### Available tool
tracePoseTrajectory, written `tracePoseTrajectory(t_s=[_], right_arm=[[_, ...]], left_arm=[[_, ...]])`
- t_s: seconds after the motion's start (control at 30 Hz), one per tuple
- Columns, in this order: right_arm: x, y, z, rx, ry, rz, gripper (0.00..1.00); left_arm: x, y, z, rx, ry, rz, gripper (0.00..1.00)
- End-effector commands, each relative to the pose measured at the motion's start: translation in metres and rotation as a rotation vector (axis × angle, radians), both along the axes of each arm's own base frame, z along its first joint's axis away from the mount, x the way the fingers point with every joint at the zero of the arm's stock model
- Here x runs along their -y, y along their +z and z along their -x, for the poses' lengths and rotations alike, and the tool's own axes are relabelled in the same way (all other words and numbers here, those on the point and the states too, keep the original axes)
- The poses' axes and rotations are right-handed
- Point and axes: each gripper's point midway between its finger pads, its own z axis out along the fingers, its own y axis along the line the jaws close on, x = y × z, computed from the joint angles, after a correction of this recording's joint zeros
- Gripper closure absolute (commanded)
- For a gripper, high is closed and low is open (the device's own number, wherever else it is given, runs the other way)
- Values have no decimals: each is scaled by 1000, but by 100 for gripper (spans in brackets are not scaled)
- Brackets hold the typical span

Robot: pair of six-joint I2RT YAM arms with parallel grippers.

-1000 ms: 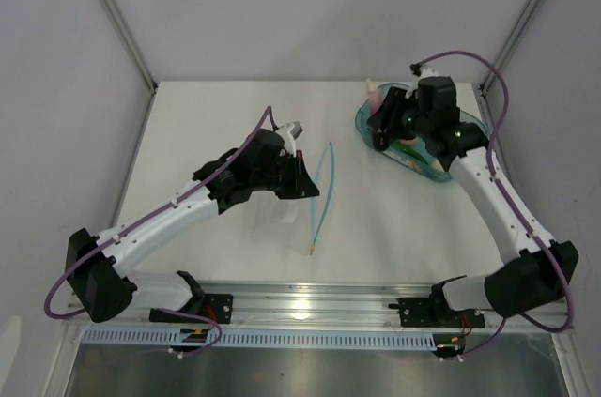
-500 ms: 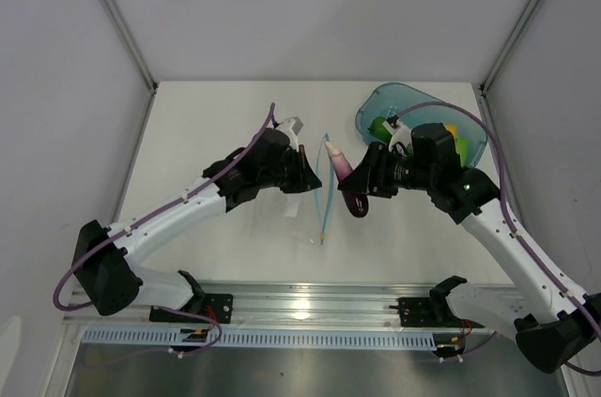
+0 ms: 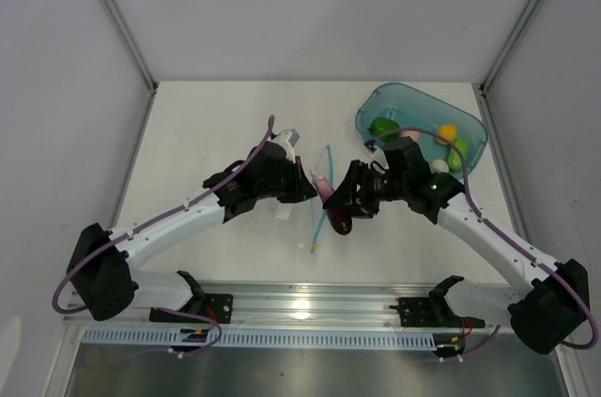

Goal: Place the food in the zip-top bag and seal the zipper
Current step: Place the fake vegetable in the zipper food storage bag.

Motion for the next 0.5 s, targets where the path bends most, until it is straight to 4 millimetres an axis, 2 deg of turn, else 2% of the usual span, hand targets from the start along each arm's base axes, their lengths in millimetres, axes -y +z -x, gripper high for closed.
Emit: tracePoseTrajectory(t_s=[0.0, 0.37, 0.47], right_arm=[[-14, 12, -8, -42, -26, -85, 100], [-14, -7, -11, -100, -76, -66, 100], [-19, -2, -9, -88, -51, -91, 100]], left_arm=[[0, 26, -1, 97, -14, 79, 99], [-10, 29, 0, 137, -5, 57, 99], [-9, 29, -1, 140, -5, 58, 99]])
